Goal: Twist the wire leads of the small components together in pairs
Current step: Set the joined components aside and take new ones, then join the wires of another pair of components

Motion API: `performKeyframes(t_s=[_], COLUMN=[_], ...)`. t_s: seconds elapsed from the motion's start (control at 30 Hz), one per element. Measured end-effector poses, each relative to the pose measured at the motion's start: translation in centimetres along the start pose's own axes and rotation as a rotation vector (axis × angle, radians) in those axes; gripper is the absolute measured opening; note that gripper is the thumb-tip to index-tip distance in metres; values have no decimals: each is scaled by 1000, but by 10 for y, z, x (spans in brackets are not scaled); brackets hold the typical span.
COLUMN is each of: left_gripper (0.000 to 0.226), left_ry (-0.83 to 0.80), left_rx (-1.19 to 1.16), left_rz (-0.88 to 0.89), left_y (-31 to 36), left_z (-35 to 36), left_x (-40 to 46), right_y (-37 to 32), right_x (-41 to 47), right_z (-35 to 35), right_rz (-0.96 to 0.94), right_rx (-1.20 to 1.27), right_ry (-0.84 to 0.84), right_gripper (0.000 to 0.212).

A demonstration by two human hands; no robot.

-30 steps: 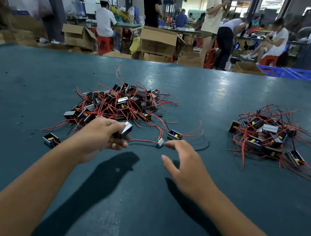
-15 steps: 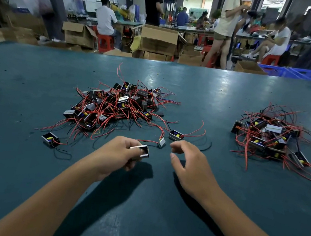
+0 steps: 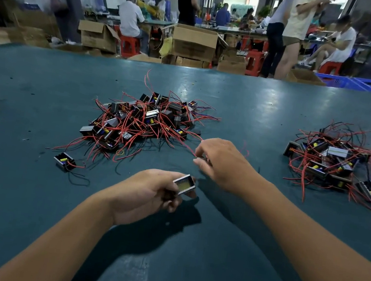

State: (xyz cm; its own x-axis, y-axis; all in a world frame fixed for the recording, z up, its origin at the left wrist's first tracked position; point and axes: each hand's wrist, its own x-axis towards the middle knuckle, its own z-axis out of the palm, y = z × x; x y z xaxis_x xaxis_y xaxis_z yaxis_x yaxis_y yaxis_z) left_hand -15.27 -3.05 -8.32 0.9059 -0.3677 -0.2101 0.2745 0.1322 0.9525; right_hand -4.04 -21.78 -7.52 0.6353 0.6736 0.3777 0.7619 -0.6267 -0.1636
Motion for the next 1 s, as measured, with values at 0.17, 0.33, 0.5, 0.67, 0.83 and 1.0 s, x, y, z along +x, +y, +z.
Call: performKeyframes(t_s=[0.17,0.33,0.5,0.67,0.83,1.0], left_gripper=[44,51,42,22,52,23], left_ry=[-59,-14,65,201,154,390], left_rx=[-59,0,-30,196,1092,1267], left_rz=[68,113,105,93,178,314], left_y=[-1,0,0,-7,-9,60], left_z=[-3,-3,-3,4,23,-33], left_x=[-2,-5,0,10,20,57], right_y=[-4,-5,-8,0,13,27], right_x=[-8,-2,-8,-4,5,-1], right_z=[-14,-28,-21,-19,-26,-28], right_rz=[160,325,383,605,760,746], right_rx=[474,852,766,692,716,582], right_ry=[219,403,390,462,462,296], right_gripper=[14,20,25,30,44,22])
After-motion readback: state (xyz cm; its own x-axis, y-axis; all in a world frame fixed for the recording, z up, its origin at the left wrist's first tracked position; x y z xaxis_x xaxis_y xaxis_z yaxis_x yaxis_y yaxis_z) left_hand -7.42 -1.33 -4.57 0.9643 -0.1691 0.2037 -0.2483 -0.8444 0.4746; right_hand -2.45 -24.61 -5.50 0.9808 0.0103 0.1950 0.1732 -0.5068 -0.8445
